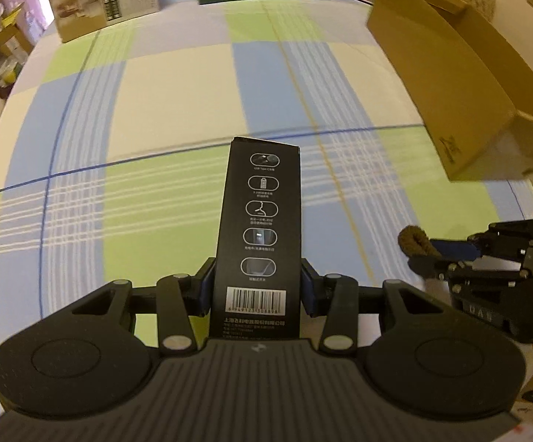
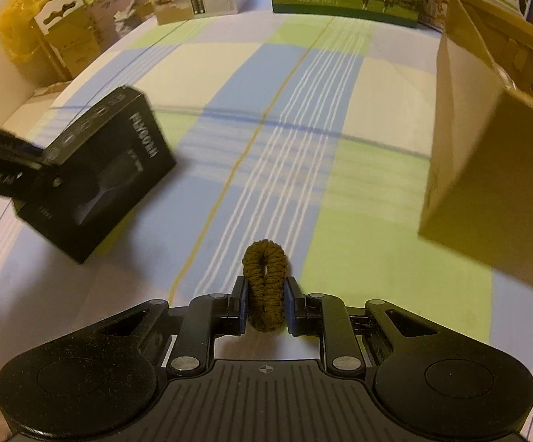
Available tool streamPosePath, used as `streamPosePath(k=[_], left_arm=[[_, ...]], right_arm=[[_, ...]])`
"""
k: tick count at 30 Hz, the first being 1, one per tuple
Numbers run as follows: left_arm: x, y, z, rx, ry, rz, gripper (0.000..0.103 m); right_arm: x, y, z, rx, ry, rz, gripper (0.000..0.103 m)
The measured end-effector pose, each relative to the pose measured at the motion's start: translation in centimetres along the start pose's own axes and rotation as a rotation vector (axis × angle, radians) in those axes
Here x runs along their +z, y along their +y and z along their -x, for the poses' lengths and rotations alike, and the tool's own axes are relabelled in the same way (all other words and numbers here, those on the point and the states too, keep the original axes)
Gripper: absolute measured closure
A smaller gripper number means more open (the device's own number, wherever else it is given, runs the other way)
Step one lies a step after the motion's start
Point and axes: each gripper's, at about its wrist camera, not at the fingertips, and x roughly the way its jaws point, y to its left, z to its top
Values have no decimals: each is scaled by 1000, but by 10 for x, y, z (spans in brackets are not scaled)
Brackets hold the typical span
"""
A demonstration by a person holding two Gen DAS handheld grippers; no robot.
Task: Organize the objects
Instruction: 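Lift and carry the black box and hair tie over the cardboard box with both tools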
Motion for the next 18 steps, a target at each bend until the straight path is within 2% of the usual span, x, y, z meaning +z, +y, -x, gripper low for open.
streamPosePath(k=[10,18], left_arm=[[10,-20,-15,26,-15,-38,63],[8,-31,-15,61,-18,-48,64]], right_arm=[[-16,4,8,3,-24,-6,87],[-30,-8,20,20,-11,-14,87]])
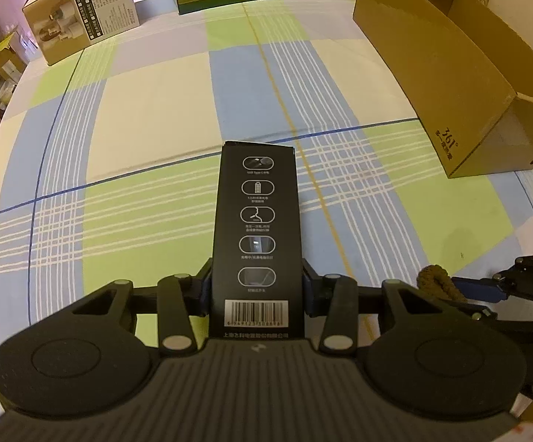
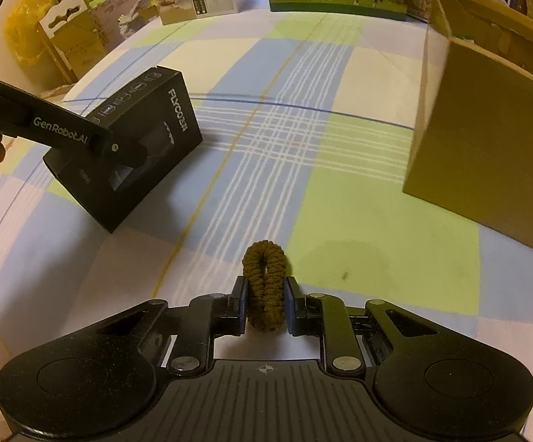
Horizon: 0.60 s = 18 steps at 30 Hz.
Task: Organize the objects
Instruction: 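Lift and carry the black box and hair tie over the cardboard box with both tools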
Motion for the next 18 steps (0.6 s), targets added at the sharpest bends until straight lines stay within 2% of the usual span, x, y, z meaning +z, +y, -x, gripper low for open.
streamPosePath(k=[10,18], left_arm=[[8,-18,15,10,-34,12,64],[21,-38,49,-7,-110,26,64]], right_arm=[[-9,-25,20,-16,2,-25,87],[1,-37,64,25,-96,-20,87]])
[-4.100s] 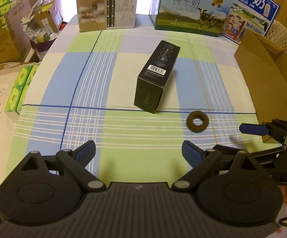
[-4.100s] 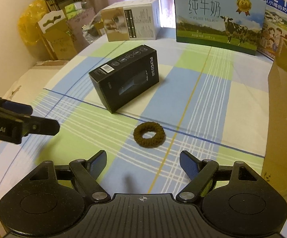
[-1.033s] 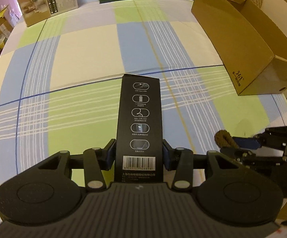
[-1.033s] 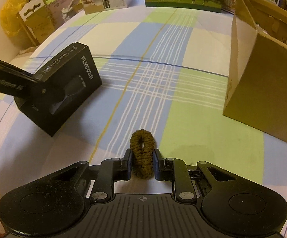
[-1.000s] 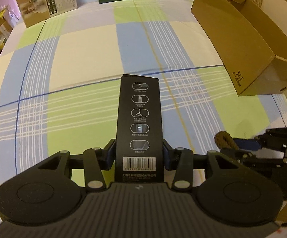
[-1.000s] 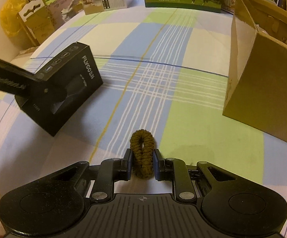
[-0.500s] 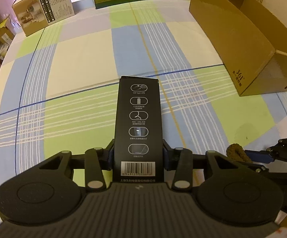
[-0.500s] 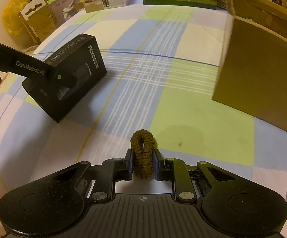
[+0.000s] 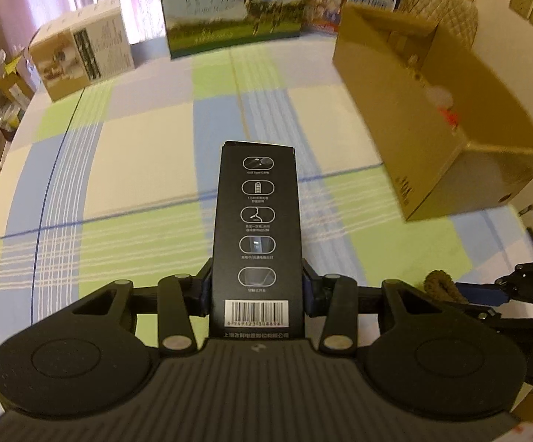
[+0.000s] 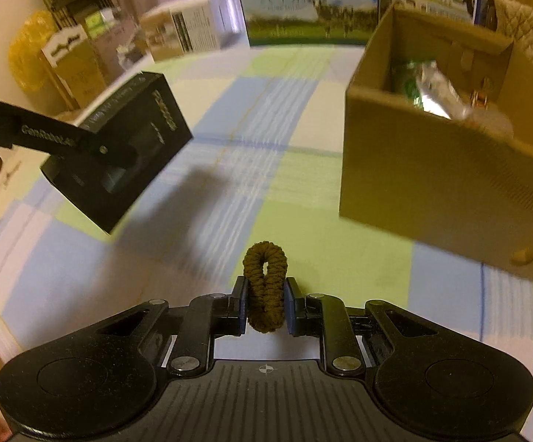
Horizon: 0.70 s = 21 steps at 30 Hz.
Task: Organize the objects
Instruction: 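Lift and carry the black box and hair tie over the cardboard box with both tools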
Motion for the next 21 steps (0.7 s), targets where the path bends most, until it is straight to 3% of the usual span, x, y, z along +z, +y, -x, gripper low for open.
streamPosePath(k=[10,21], left_arm=[[32,-39,40,-60,-101,7,64],[79,-91,62,-103,-201,-35,64]], right_arm=[[34,-11,60,40,-165,17,87],[57,-65,99,-47,-278,-21,87]])
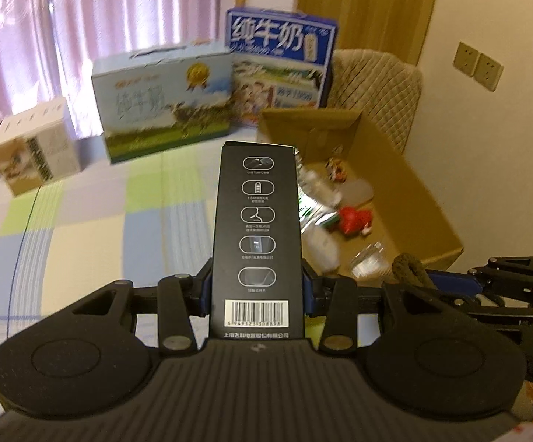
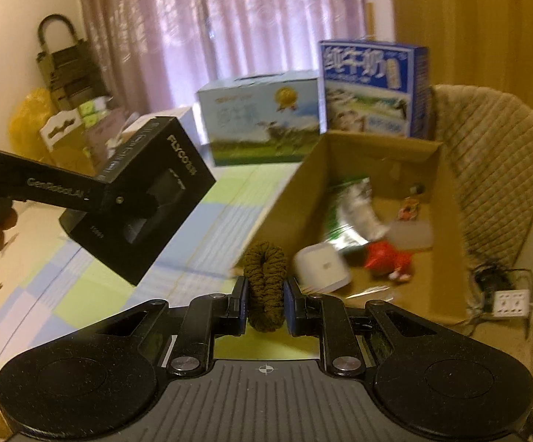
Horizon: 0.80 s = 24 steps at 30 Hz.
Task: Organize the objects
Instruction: 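Lift and carry the black box and hair tie over the cardboard box with both tools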
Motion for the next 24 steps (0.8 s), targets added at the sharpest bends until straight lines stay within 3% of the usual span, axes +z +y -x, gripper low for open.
streamPosePath(k=[11,24], left_arm=[[44,-56,-39,-39,-29,-39,64],[81,-93,-115,-9,51,-60,64]], right_arm=[[29,-61,-3,-115,-41,-41,87],[48,-118,-46,-141,5,-50,87]])
